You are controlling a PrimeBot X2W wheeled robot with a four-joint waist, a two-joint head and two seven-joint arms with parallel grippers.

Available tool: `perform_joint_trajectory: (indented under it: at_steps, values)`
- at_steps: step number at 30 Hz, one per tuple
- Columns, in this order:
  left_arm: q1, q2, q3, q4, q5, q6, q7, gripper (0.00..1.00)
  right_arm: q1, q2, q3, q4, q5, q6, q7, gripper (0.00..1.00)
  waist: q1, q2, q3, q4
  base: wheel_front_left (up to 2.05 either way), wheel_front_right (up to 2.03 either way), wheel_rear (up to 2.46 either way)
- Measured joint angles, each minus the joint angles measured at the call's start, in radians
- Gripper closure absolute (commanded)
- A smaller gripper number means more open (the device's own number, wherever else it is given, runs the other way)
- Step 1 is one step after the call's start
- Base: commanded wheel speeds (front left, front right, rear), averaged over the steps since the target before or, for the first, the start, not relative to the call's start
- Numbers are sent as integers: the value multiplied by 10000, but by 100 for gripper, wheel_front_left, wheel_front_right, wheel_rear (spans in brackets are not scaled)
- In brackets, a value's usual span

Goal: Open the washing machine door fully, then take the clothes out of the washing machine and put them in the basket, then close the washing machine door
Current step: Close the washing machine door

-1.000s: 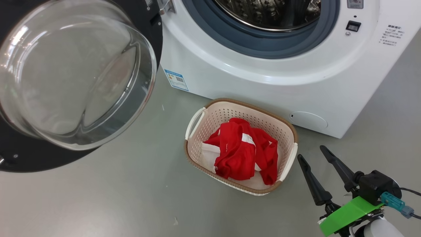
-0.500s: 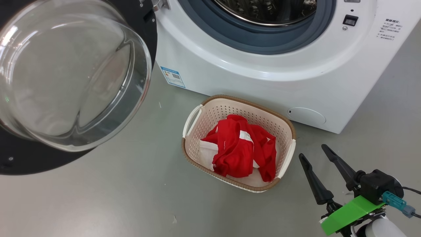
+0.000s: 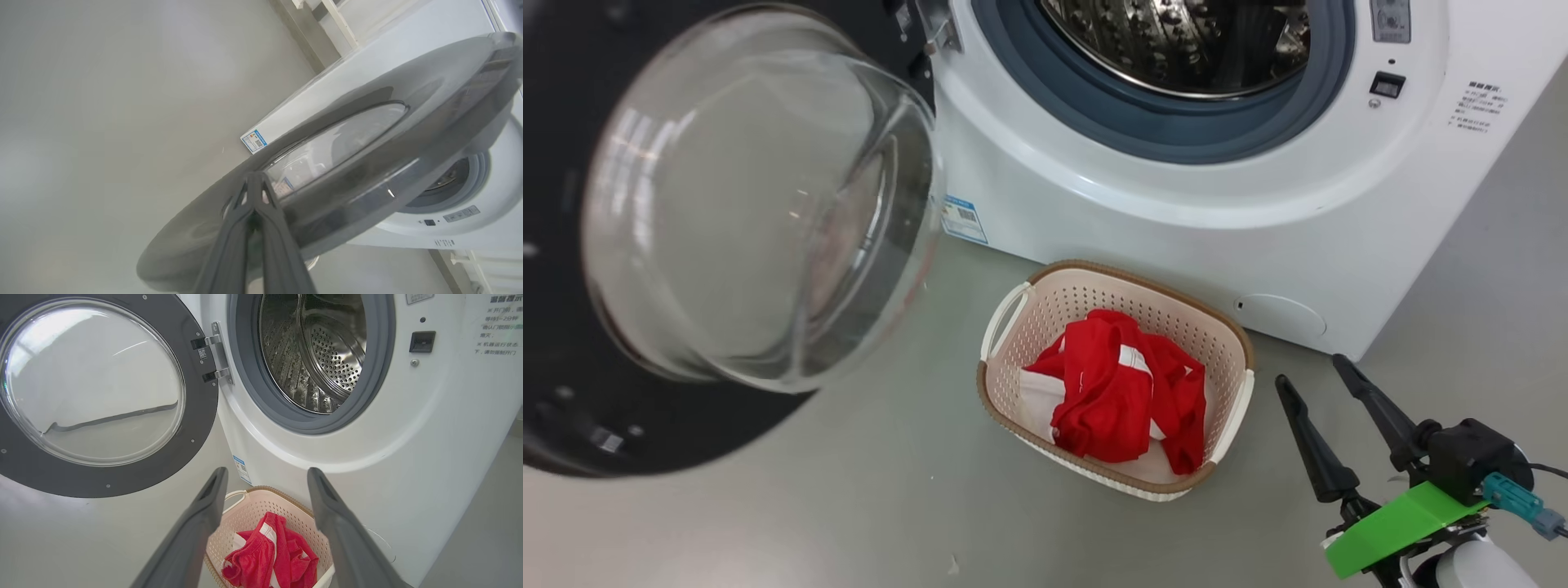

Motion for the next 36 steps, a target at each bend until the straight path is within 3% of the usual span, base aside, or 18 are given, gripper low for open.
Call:
perform_joint_trajectory:
  at_steps: [5,8,19,25,36]
  values:
    - [1034,-669,-416,-2146,-1172,-173,1308,100,245,127,-146,-48,0,0,0,0,0,0,-266,-12,0,0,0]
    - [1701,-696,-564,-3216,-1595,-173,1799,100,363,221,-240,-67,-2,0,0,0,0,0,-397,-53,0,0,0]
    - [2476,-888,-1018,-5800,-2324,-171,2153,100,534,324,-474,-169,-4,0,0,0,0,0,-553,-417,0,0,0]
    - [2597,-1212,-1703,-6669,-2328,-171,1693,100,556,456,-663,-217,-86,0,0,0,0,0,-571,-827,0,0,0]
    - [2244,-2178,-3078,-7334,-2119,-169,-299,100,553,591,-882,-284,-88,0,0,0,0,0,-468,-1766,0,0,0]
